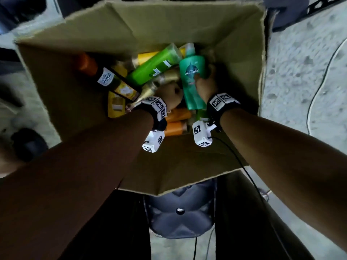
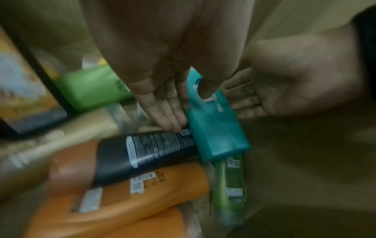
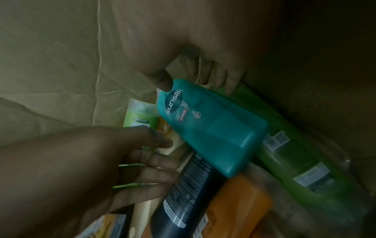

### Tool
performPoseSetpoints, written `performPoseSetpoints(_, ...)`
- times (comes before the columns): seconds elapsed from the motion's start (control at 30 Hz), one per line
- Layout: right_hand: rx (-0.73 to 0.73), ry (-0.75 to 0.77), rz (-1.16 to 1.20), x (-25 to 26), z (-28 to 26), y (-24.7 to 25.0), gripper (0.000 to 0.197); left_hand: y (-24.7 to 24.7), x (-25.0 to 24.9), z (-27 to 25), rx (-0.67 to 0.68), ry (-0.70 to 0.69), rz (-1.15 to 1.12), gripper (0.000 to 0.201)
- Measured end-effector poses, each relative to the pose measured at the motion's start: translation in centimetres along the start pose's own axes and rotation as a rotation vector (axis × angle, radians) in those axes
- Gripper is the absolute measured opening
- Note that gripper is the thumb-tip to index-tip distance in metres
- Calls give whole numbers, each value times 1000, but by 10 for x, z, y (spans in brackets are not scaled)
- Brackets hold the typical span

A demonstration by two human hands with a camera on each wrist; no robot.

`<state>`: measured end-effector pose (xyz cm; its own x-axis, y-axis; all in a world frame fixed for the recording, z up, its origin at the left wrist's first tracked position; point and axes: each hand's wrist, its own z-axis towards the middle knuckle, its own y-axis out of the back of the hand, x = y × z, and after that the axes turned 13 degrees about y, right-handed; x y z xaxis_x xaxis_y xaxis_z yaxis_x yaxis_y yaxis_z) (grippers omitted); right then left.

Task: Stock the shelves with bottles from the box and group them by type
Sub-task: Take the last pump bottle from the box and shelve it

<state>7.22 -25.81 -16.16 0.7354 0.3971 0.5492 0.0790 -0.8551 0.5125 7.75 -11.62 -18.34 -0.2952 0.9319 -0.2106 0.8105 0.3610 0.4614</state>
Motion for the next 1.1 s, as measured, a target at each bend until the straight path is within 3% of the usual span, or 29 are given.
performPoseSetpoints(0.2, -66, -2, 65, -5, 16, -22, 62, -17, -4, 30, 37, 97, -199, 44)
performPoseSetpoints(0.33, -90, 7, 74, -11, 19, -32, 62, -21, -8, 33, 47, 17, -324, 36)
performPoseSetpoints(0.5, -79, 16, 70, -14, 25, -32, 63, -16, -14, 35, 48, -19, -486, 50)
performPoseSetpoints(0.73, 55, 15, 128, -12, 22, -23, 62, -9, -8, 30, 77, 84, -667, 48)
performPoseSetpoints(0.87, 79, -75, 277, -12, 0, -22, 57, 2, 0, 17, 144, 147, -664, 60)
performPoseSetpoints(1.1, 202, -200, 337, -11, -57, -8, 66, 14, 13, -30, 265, 74, -512, 43)
